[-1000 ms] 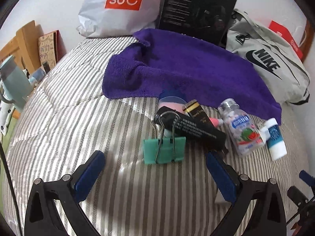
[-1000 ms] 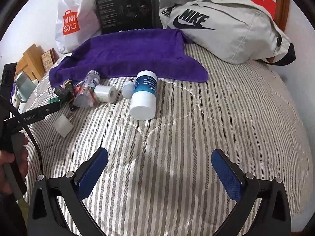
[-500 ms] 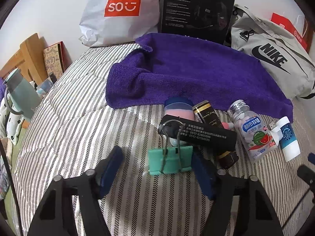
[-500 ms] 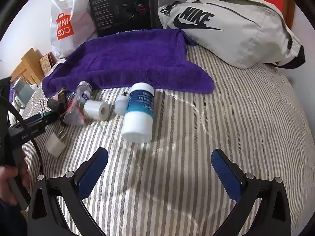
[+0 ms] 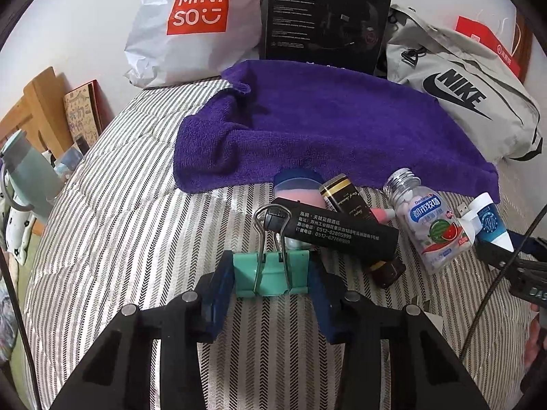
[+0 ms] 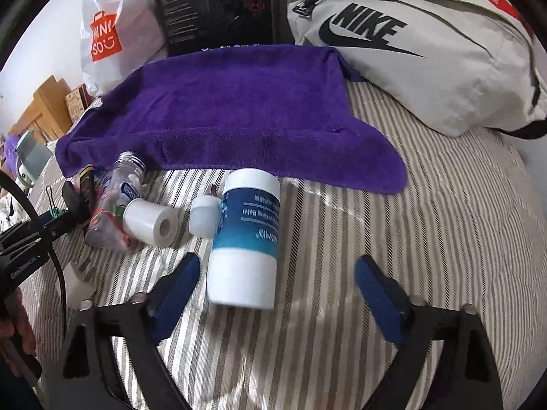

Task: Organize rigid objects
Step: 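Grasp the green binder clip with the left tool while the right tool grasps the white-and-blue bottle, then carry the clip and bottle onto the purple towel and open both tools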

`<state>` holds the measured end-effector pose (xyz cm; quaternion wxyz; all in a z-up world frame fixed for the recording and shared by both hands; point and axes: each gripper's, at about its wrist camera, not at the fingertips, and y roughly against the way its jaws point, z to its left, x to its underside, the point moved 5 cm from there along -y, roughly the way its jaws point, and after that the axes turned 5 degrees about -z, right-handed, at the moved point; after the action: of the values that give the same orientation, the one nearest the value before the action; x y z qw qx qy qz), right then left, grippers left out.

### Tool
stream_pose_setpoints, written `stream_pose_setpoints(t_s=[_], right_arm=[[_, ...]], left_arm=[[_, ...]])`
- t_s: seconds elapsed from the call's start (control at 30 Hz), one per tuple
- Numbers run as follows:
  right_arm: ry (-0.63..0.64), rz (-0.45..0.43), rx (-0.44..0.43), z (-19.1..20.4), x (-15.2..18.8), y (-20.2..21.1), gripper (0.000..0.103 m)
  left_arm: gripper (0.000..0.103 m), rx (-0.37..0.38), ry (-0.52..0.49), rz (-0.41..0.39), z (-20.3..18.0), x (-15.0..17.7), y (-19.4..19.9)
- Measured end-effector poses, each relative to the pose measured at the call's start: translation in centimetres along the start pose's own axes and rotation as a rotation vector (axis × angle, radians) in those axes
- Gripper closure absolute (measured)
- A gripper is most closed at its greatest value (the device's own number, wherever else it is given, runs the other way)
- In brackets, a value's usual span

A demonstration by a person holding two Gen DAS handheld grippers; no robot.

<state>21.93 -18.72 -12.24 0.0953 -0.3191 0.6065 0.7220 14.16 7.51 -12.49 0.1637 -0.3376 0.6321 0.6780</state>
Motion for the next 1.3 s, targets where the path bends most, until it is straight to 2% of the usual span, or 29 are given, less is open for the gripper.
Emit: stream_pose_setpoints(t_s=[0.1, 0.27, 0.33, 0.4, 0.8, 1.0, 1.3], right_arm=[[0.020, -0.013, 0.017, 0.2, -0.2, -0.5, 0.024], [0.046, -0.023, 0.007, 0.6, -0.6, -0.5, 0.040], [0.058, -0.024, -0.022, 1.0, -0.7, -0.3, 0.059], [0.066, -0.014, -0.029, 1.1, -0.7, -0.2, 0.067], [0.049, 0.007, -0.034, -0.6, -0.3, 2.0, 0.067], [0.062, -0.010, -0.040, -0.7, -1.1, 3.9, 0.067], [0.081, -0.042, -0.069, 0.2, -3.3, 5.3, 0.067]], left_arm=[[0.063, -0.004, -0.011, -0.003, -0.1, 0.1, 0.0], [0.063, 0.014, -0.018, 0.006, 0.0, 0.0, 0.0], [0.063, 0.020, -0.031, 0.014, 0.0, 0.0, -0.1], [0.063, 0.026, -0.033, 0.018, 0.1, -0.1, 0.0], [0.063, 0.017, -0.055, -0.001, 1.0, -1.0, 2.5], [0.063, 0.048, -0.038, -0.014, 0.8, -1.9, 4.0], [0.063, 0.061, -0.046, -0.055, -0.1, -5.3, 5.2]])
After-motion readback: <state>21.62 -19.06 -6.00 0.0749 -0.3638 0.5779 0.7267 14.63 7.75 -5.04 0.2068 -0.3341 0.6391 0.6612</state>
